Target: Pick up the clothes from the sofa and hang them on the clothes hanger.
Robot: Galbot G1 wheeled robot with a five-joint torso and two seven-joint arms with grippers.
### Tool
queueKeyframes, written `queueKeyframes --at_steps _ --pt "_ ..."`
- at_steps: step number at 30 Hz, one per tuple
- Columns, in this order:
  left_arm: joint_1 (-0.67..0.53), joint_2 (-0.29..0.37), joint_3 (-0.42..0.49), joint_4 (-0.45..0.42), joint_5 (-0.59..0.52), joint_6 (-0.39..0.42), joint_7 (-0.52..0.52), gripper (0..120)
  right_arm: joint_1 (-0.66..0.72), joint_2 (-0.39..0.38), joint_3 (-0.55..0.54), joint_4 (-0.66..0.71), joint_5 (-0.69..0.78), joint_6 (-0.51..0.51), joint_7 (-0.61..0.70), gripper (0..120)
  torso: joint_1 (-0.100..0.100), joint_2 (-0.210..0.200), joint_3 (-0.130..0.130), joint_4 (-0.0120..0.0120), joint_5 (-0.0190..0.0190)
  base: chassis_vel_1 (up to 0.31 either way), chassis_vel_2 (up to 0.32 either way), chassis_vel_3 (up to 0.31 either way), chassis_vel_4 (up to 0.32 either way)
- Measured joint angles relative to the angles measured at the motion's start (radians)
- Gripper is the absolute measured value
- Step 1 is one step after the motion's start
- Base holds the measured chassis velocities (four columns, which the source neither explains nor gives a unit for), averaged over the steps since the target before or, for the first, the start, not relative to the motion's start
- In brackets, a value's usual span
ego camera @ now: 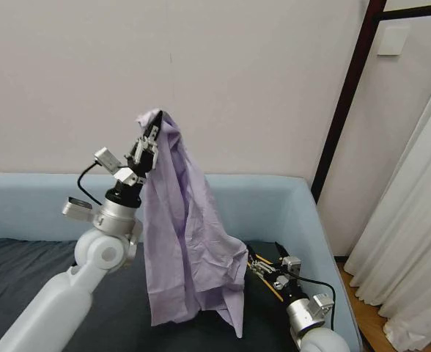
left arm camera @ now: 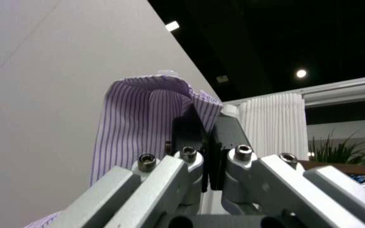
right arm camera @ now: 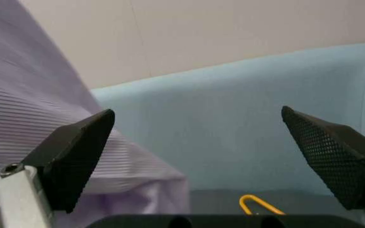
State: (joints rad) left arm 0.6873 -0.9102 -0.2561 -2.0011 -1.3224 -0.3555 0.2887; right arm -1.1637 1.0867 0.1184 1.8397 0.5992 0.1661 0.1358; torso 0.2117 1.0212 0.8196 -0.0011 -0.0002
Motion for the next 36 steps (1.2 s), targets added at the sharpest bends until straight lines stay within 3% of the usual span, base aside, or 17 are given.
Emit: queueKeyframes --at_steps 6,10,11,13,14,17,22,26,28,29,31,34,36 --pt "0.075 -0.008 0.008 0.021 0.036 0.003 0.03 0 0.003 0.011 -0.005 -0.017 -0.003 -0.002 0.001 100 0.0 0.0 0.0 -0.0001 0.0002 0.0 0.0 0.0 0.0" --pt "0.189 -0.049 0.069 0.116 0.161 0.041 0.057 0 0.01 0.016 -0.014 -0.024 -0.003 -0.007 0.003 100 0.0 0.0 0.0 0.0004 -0.0009 0.0 0.0 0.0 0.0" --pt "0.224 -0.073 0.105 0.165 0.214 0.055 0.053 0 0.013 0.016 -0.016 -0.027 -0.003 -0.008 0.003 100 0.0 0.0 0.0 0.0003 0.0005 0.0 0.0 0.0 0.0" --pt "0.268 -0.128 0.177 0.25 0.284 0.09 0.02 0 0.016 0.015 -0.016 -0.034 -0.001 -0.008 0.004 100 0.0 0.0 0.0 0.0 -0.0008 0.0 0.0 0.0 0.0" --pt "0.268 -0.128 0.177 0.25 0.284 0.09 0.02 0 0.016 0.015 -0.016 -0.034 -0.001 -0.008 0.004 100 0.0 0.0 0.0 0.0 -0.0008 0.0 0.0 0.0 0.0" --pt "0.289 -0.232 0.264 0.364 0.348 0.118 -0.048 0 0.014 0.014 -0.017 -0.037 0.0 -0.008 0.004 100 0.0 0.0 0.0 -0.0002 0.0003 0.0 0.0 0.0 0.0" --pt "0.277 -0.325 0.301 0.477 0.407 0.146 -0.156 0 0.007 0.01 -0.017 -0.037 -0.001 -0.008 0.003 100 0.0 0.0 0.0 -0.0005 0.0003 0.0 0.0 0.0 0.0" --pt "0.277 -0.325 0.315 0.512 0.498 0.207 -0.256 0 0.001 0.007 -0.017 -0.037 -0.002 -0.008 0.0 100 0.0 0.0 0.0 -0.0003 0.0002 0.0 0.0 0.0 0.0" --pt "0.302 -0.295 0.325 0.503 0.617 0.281 -0.339 8 -0.004 0.005 -0.019 -0.038 -0.003 -0.006 -0.003 100 0.0 0.0 0.0 0.0001 0.0002 0.0 0.0 0.0 0.0" --pt "0.302 -0.295 0.325 0.503 0.617 0.281 -0.339 8 -0.004 0.005 -0.019 -0.038 -0.003 -0.006 -0.003 100 0.0 0.0 0.0 0.0001 0.0002 0.0 0.0 0.0 0.0" --pt "0.336 -0.256 0.327 0.475 0.722 0.341 -0.406 16 -0.005 0.006 -0.025 -0.044 -0.006 -0.006 -0.004 100 0.0 0.0 0.0 0.0 -0.0002 0.0 0.0 0.0 0.0" --pt "0.393 -0.176 0.299 0.441 0.851 0.367 -0.462 30 -0.007 0.012 -0.04 -0.056 -0.019 -0.005 -0.006 100 0.0 0.0 0.0 0.0 -0.0004 0.0 0.0 0.0 0.0" --pt "0.41 -0.15 0.286 0.429 0.867 0.368 -0.462 34 -0.007 0.014 -0.043 -0.058 -0.022 -0.005 -0.006 100 0.0 0.0 0.0 0.0 -0.0001 0.0 0.0 0.0 0.0"
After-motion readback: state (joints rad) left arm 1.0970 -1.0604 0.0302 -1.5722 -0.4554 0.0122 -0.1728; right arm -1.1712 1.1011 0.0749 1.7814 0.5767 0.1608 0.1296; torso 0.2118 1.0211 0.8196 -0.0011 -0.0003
